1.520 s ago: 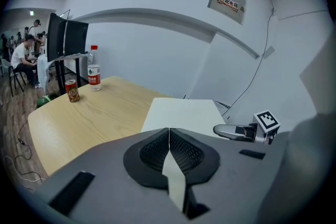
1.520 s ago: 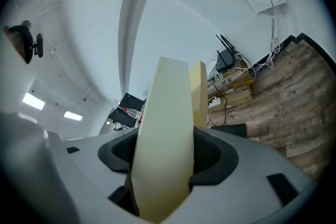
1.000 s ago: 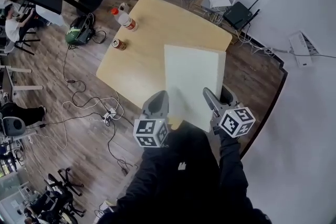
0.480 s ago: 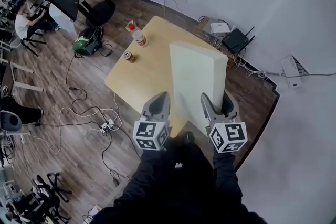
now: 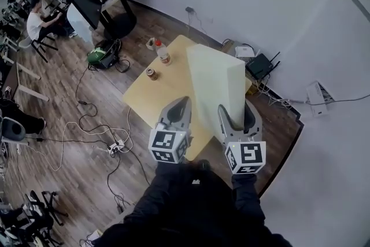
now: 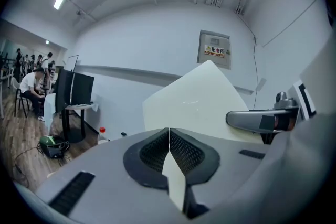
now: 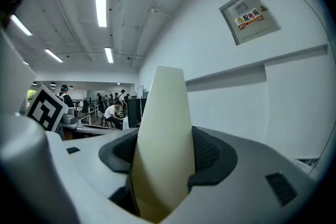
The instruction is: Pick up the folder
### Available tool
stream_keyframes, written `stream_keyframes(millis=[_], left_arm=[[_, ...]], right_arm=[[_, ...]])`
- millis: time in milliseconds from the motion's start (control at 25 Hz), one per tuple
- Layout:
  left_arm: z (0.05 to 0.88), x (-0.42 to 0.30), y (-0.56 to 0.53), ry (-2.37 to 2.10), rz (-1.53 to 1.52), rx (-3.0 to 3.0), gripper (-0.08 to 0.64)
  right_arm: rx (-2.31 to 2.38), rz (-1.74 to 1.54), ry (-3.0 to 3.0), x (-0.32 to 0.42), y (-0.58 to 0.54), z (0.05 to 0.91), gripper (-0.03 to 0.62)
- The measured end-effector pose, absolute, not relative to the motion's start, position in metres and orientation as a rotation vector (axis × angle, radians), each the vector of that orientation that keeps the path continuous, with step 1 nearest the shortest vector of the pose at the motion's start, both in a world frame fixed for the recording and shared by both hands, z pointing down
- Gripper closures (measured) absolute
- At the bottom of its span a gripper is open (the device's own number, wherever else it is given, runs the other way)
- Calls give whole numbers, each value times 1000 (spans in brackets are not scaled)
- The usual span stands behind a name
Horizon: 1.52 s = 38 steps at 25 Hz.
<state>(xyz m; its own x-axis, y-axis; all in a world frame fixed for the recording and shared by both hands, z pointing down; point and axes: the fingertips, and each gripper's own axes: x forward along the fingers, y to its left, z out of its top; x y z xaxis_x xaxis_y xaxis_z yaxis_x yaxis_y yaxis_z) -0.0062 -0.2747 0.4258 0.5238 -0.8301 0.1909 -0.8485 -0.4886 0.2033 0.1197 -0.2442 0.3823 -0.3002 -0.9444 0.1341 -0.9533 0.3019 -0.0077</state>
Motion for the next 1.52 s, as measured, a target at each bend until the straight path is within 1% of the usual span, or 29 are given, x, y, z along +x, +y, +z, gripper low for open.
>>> stream_keyframes(millis=[560,920,1520], left_arm=[[368,-11,-285,-1444,18,2584,526],[349,-25,-288,-1460,-17,2611,526],[345,-30,-295,-1450,-38,2619,526]], right_arm=[[1798,-75,-2481,93,-256,321,301],[1817,-131,-2466,80,-257,305,301],[1822,-144,-2457,73,-264,303,301]])
